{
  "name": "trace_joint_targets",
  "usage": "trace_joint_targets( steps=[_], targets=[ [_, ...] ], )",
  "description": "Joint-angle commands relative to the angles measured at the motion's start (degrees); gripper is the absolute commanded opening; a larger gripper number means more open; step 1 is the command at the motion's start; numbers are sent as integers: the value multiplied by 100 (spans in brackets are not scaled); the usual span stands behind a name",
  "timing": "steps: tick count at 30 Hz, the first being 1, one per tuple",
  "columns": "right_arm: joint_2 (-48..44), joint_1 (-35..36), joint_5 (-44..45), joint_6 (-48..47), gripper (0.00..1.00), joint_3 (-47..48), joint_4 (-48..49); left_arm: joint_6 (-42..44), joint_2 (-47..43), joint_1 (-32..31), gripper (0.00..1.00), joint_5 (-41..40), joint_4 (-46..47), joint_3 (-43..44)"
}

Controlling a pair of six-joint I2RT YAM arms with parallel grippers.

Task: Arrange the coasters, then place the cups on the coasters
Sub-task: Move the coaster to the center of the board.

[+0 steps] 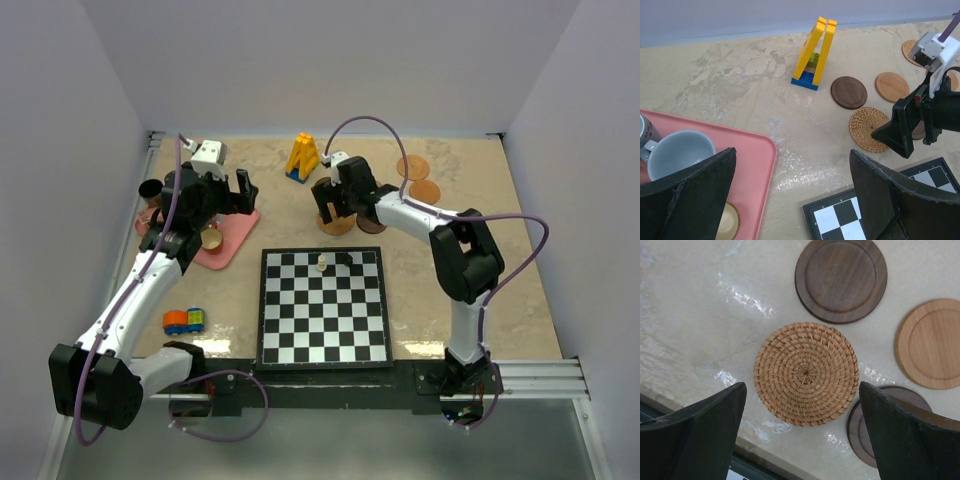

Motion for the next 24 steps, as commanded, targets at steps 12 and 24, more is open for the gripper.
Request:
trace_joint_targets(
  steps=[12, 24],
  targets=[
    [456, 249, 223, 306, 93, -261, 534, -54, -35, -30, 100, 37, 245, 3],
    [825, 196, 944, 736, 87, -243, 350, -46, -44, -30, 100, -7, 236, 3]
  ],
)
